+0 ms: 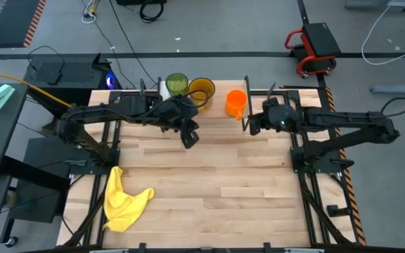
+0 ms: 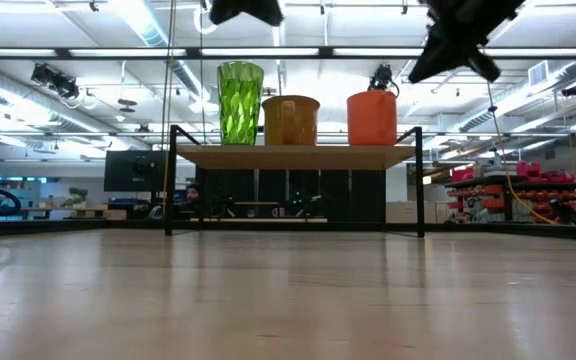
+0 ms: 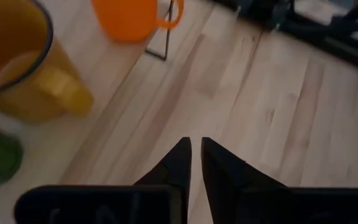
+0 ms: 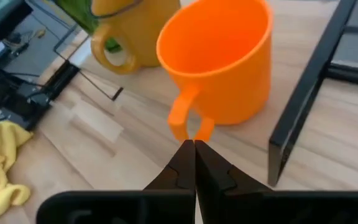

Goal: Stack small to large cups/mugs on shelf
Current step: Put the orange mug on the shelf, then return to Home Position

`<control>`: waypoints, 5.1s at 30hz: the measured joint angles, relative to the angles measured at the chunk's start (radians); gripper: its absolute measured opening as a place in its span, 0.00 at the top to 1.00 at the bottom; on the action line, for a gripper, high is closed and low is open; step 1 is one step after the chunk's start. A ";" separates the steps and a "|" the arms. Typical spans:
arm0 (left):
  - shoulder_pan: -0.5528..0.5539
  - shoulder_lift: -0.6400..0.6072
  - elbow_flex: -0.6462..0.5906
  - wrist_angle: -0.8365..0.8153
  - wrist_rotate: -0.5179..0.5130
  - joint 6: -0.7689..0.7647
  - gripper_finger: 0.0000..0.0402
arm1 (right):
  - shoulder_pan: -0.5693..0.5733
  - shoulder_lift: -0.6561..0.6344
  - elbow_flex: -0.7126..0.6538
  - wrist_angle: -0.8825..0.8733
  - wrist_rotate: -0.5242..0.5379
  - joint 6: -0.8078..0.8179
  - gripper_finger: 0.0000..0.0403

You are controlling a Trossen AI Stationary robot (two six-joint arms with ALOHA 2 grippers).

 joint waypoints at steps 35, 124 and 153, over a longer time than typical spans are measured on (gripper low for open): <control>0.002 -0.017 -0.001 0.035 0.000 0.035 0.97 | -0.319 0.157 -0.001 0.177 -0.212 -0.178 1.00; 0.097 -0.458 -0.001 -0.207 -0.312 0.000 0.95 | 0.171 -0.226 0.251 0.176 -0.341 -0.182 0.99; -0.044 -1.075 -0.798 0.456 -0.242 -0.149 0.93 | 0.171 -0.550 -0.402 1.124 -0.505 -0.180 0.94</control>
